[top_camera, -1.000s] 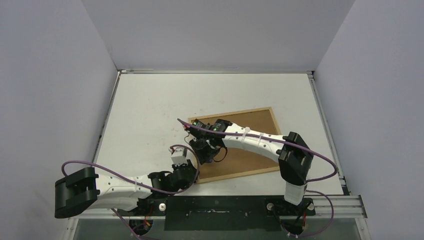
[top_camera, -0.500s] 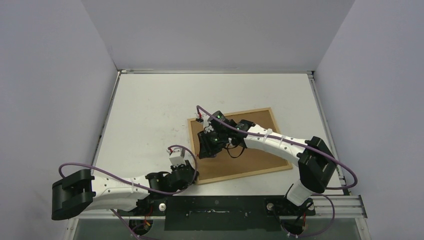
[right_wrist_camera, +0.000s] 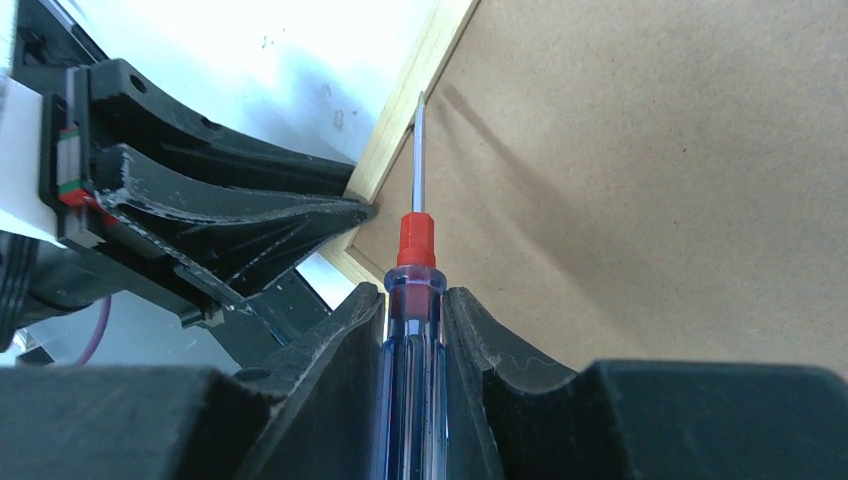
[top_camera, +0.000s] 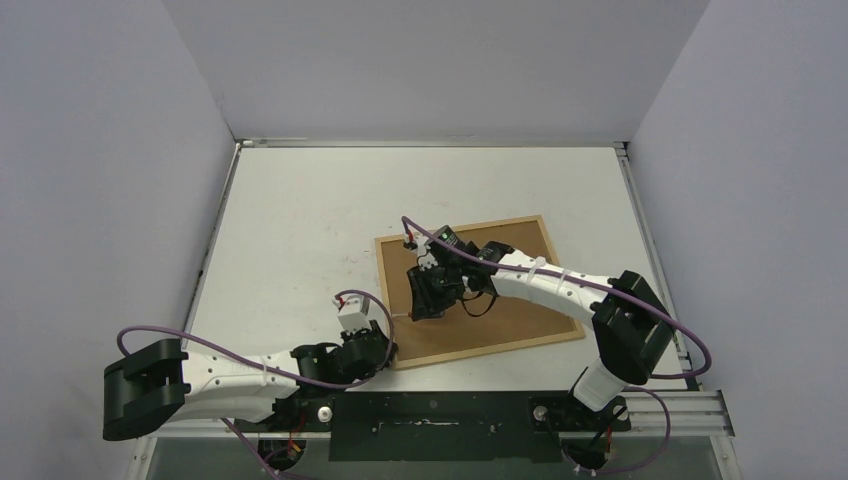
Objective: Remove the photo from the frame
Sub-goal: Release the photo frame item from the photo frame, then move the photo frame to the center of the board, then place the screwdriver at the center of the board.
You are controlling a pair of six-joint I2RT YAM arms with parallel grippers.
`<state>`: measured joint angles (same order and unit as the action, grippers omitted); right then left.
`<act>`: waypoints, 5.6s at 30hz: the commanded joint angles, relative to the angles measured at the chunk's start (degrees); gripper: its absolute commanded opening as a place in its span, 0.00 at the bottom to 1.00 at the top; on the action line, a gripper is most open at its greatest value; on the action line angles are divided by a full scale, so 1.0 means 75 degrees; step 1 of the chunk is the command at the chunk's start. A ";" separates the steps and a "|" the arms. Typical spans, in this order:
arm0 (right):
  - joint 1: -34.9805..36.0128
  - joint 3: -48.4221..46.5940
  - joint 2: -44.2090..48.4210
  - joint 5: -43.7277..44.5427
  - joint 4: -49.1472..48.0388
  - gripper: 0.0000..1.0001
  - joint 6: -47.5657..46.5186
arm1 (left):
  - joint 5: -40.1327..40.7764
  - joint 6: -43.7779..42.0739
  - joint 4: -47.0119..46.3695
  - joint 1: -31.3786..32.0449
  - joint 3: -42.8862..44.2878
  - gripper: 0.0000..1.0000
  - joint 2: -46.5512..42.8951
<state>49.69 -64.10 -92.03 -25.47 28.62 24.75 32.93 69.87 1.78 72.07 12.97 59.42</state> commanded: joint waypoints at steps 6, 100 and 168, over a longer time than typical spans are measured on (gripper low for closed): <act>0.0040 0.0207 0.0318 -0.0173 0.0048 0.00 -0.0295 | -0.0696 -0.0104 0.1585 0.0082 -0.0224 0.00 0.0183; -0.2084 0.1822 0.3912 0.3562 0.0351 0.00 0.1593 | -0.1346 -0.1721 0.3407 -0.2252 0.0762 0.00 -0.1074; -0.4090 0.2111 0.0683 0.5046 0.0988 0.04 -0.0101 | -0.2514 -0.1939 0.4708 -0.5531 0.1131 0.00 -0.2524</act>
<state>18.52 -45.80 -85.54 6.52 35.31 24.62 14.20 56.31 38.89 31.59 19.40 40.14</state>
